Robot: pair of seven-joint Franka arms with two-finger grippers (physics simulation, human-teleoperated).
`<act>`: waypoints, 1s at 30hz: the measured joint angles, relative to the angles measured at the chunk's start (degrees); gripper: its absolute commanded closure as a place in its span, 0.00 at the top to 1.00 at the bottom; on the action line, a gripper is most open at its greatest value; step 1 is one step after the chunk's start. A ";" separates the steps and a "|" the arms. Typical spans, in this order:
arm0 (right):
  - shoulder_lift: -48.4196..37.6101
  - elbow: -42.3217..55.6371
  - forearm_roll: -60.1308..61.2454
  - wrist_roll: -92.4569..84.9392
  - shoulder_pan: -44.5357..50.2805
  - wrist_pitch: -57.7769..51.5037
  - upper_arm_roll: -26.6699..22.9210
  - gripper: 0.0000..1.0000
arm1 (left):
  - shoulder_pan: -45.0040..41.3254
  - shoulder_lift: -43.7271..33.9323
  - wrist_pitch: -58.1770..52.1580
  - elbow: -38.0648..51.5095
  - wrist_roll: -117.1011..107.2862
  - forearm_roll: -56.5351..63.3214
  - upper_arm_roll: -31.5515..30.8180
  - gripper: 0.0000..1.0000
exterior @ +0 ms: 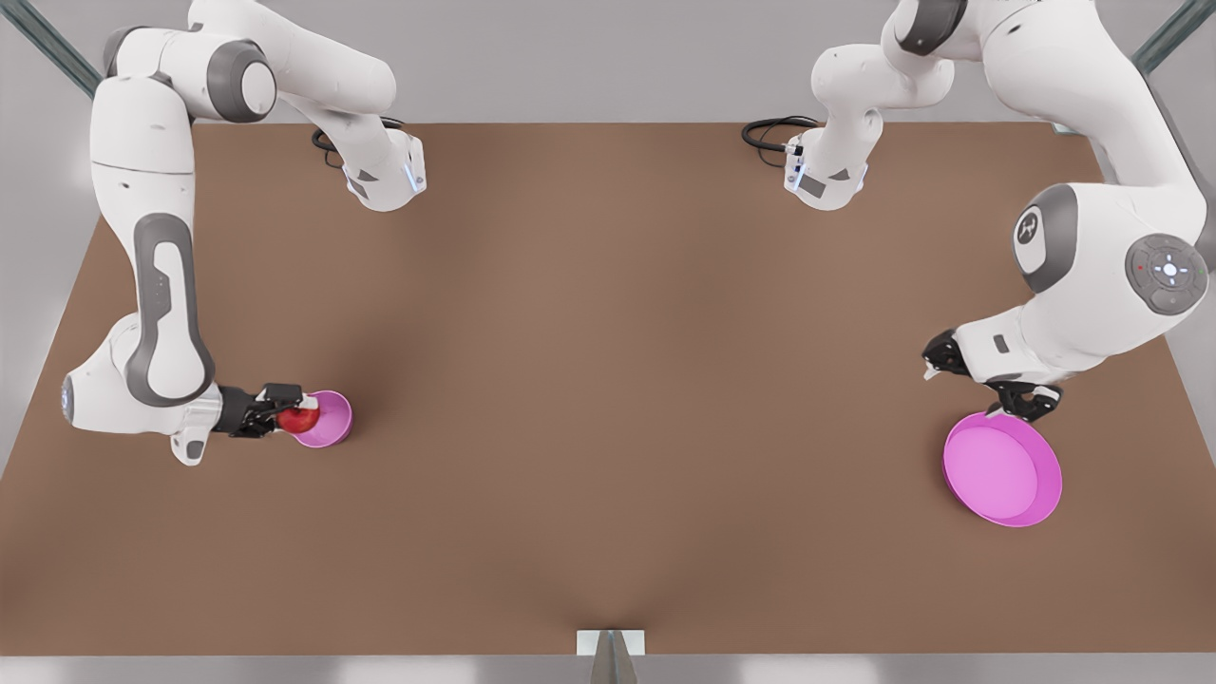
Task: Use the left arm to pick up the apple from the plate, transfer it to the gripper of the right arm, and then use the right arm to place it into the bowl
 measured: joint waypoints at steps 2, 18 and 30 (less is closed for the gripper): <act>0.37 -0.01 -1.54 0.06 -0.03 0.14 -0.17 0.76 | -0.03 0.27 -0.51 0.04 -4.94 -0.01 0.01 1.00; 0.86 2.53 -6.03 0.67 -0.36 0.30 -0.87 1.00 | -0.21 1.16 -1.44 0.14 -29.76 -0.04 -0.04 1.00; -18.61 23.17 -32.63 17.90 7.55 -18.16 7.27 1.00 | -0.42 1.47 -1.22 0.80 -38.31 -0.04 -0.14 1.00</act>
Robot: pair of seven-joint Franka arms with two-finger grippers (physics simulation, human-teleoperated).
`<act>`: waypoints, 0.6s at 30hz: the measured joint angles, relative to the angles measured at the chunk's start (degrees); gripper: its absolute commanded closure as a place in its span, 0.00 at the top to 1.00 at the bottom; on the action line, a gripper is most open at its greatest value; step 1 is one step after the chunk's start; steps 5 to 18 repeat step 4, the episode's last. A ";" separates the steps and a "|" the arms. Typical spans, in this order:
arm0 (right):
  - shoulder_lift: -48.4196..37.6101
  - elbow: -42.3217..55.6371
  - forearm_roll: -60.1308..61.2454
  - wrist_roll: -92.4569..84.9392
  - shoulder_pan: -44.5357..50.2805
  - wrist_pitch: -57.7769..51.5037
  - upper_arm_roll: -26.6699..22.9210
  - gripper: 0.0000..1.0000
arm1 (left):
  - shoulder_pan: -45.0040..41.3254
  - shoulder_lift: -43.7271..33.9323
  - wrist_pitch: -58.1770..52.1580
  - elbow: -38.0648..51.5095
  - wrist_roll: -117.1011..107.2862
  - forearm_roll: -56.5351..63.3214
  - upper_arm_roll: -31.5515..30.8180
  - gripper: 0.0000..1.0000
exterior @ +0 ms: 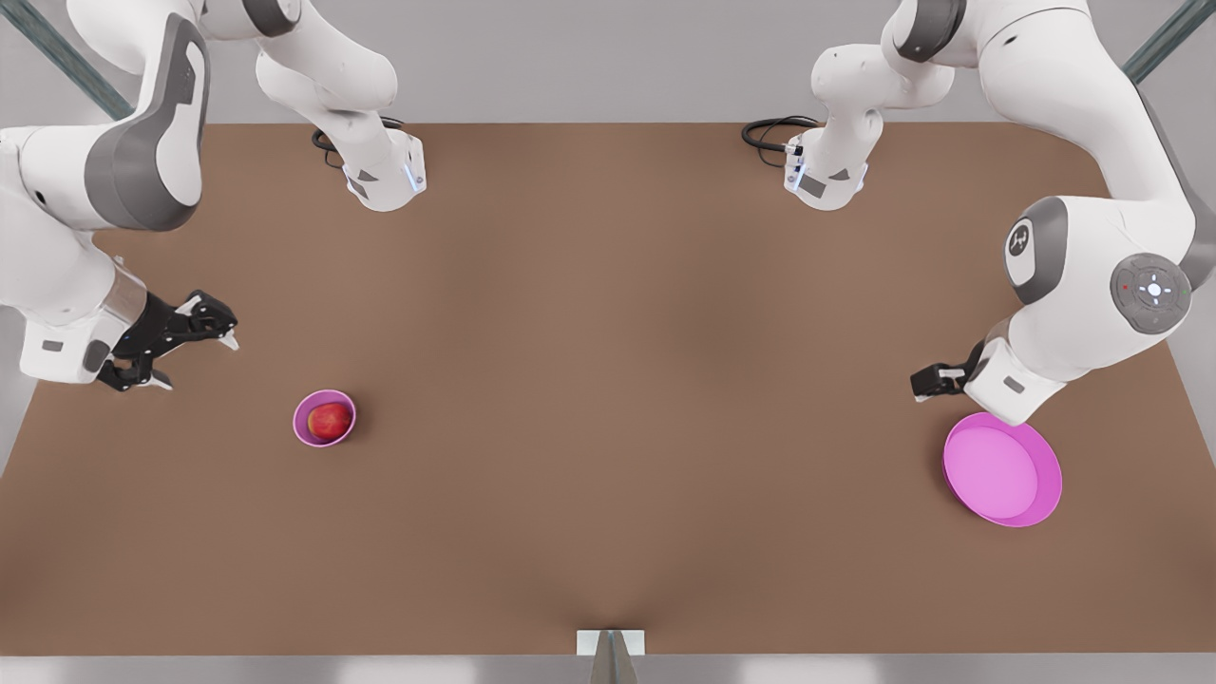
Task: Use the left arm to pick up the apple from the plate, transfer it to the gripper of the right arm, and then use the right arm to place it into the bowl
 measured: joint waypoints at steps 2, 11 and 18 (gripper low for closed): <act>-0.12 -0.04 0.15 3.08 -1.71 -1.60 0.03 1.00 | -0.06 0.02 0.04 0.03 -0.45 0.00 -0.08 1.00; -0.18 -0.20 0.15 5.82 -2.70 -2.46 0.23 1.00 | -0.11 0.03 0.07 0.04 -0.58 0.00 -0.12 1.00; -0.18 -0.20 0.15 5.82 -2.70 -2.46 0.23 1.00 | -0.11 0.03 0.07 0.04 -0.58 0.00 -0.12 1.00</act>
